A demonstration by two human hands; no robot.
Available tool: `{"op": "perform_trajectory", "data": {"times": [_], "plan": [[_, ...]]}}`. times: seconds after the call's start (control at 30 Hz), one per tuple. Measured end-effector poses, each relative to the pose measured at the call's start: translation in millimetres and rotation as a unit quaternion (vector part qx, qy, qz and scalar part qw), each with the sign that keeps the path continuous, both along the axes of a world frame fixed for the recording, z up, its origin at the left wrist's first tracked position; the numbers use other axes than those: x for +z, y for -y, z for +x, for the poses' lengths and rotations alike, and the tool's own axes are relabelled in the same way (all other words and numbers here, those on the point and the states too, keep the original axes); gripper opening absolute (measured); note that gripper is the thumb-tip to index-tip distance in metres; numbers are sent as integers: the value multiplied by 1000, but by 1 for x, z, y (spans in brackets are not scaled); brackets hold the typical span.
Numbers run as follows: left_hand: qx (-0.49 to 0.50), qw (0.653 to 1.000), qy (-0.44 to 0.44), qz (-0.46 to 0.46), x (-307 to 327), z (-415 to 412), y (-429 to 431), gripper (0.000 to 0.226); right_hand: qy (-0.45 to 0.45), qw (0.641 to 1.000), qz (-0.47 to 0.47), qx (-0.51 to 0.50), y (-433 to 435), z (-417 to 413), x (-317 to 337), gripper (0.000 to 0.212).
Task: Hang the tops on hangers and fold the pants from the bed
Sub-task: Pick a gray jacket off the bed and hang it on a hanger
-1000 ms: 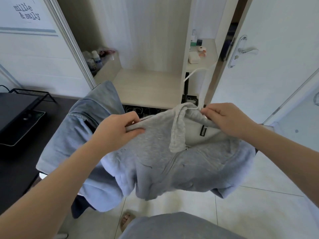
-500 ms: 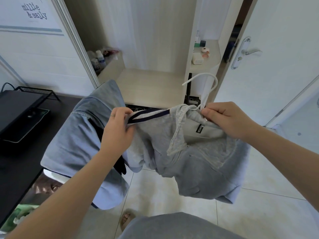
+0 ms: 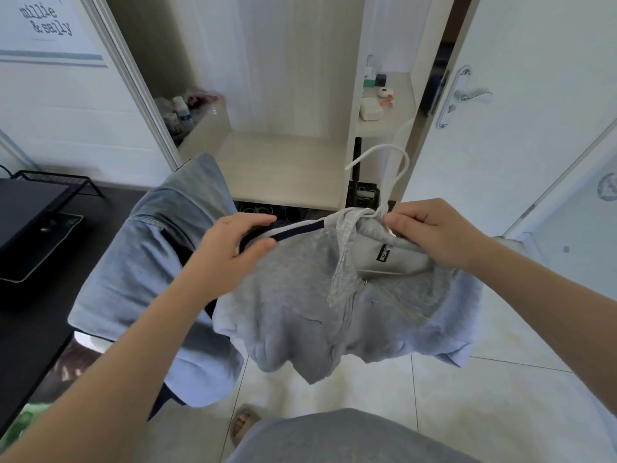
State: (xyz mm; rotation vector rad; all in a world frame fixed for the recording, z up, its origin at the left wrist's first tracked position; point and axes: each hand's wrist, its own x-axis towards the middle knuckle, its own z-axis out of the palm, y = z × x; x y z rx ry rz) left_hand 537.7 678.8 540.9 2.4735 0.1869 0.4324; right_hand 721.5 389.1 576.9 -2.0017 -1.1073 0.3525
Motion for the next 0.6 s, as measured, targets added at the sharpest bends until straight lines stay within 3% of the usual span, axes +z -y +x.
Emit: {"op": "perform_trajectory", "data": {"times": [0.1,0.2,0.33,0.47,0.57,0.6], "plan": [[-31,997,41,62,0,13,33,20,9,1000,-11,13,-16,-7,0,44],[31,990,93,99,-1,21,43,16,10,1000,-4,1,-29,-11,-1,41],[60,989,126,58,-5,20,36,18,37,999,-10,2,-22,-10,-6,17],[88,986,142,27,-3,13,19,18,62,993,-98,7,12,15,-14,42],[98,985,144,20,-1,12,4,16,10,983,-181,-27,34,31,-29,16],[99,985,142,22,1,13,0,16,21,983,-180,-38,37,34,-35,27]]}}
